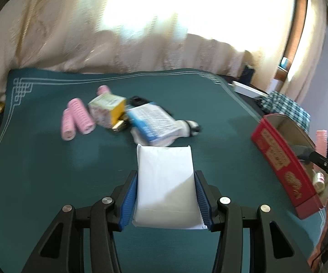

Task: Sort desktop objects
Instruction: 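Carry the white pad and pink roller into the red tin with both grippers, then open both grippers to drop the white pad and pink roller into the tin, then grasp the blue-and-white medicine box with the right gripper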

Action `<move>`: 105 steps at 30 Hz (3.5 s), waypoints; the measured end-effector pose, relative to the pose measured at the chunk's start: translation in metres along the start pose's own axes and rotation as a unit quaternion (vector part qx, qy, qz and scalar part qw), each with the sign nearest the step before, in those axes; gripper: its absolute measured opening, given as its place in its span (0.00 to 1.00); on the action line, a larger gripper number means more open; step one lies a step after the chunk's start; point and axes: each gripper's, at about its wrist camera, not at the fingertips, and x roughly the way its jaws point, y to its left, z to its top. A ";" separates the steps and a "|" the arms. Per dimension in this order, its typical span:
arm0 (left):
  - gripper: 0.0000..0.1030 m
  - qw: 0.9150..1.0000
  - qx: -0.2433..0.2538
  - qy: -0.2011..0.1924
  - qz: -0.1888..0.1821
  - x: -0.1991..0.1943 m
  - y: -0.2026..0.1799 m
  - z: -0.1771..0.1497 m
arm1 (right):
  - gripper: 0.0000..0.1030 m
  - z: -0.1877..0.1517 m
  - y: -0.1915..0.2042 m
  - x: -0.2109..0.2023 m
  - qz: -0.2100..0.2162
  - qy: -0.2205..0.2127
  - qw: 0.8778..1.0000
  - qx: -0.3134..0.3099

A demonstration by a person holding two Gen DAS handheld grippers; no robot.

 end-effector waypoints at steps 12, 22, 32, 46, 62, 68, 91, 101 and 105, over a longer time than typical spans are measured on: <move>0.49 0.998 0.063 0.009 -0.025 0.002 -0.073 0.004 | 0.33 -0.005 -0.050 -0.009 -0.018 -0.006 0.999 0.034; 0.49 0.992 0.107 0.009 -0.064 0.003 -0.138 0.013 | 0.65 -0.007 -0.075 -0.024 -0.018 -0.025 0.998 0.050; 0.49 0.979 0.155 0.014 -0.133 0.005 -0.213 0.019 | 0.65 -0.003 -0.093 -0.046 -0.032 -0.050 0.996 0.065; 0.62 0.961 0.169 0.024 -0.217 0.014 -0.258 0.012 | 0.66 -0.001 -0.097 -0.053 -0.048 -0.056 0.994 0.081; 0.62 0.978 0.104 0.016 -0.182 0.018 -0.203 0.022 | 0.67 0.000 -0.080 -0.047 -0.045 -0.045 0.996 0.065; 0.62 0.981 0.090 0.019 -0.173 0.020 -0.185 0.020 | 0.68 0.002 -0.067 -0.045 -0.041 -0.044 0.997 0.054; 0.71 0.997 -0.042 0.015 -0.057 0.014 -0.013 0.012 | 0.72 -0.002 0.070 0.004 0.059 -0.002 0.997 -0.047; 0.71 0.995 -0.104 0.006 0.001 0.004 0.072 0.009 | 0.72 -0.001 0.138 0.052 0.101 0.044 0.990 -0.094; 0.71 0.992 -0.123 0.008 0.013 0.005 0.095 0.007 | 0.72 0.001 0.158 0.069 0.104 0.054 0.987 -0.109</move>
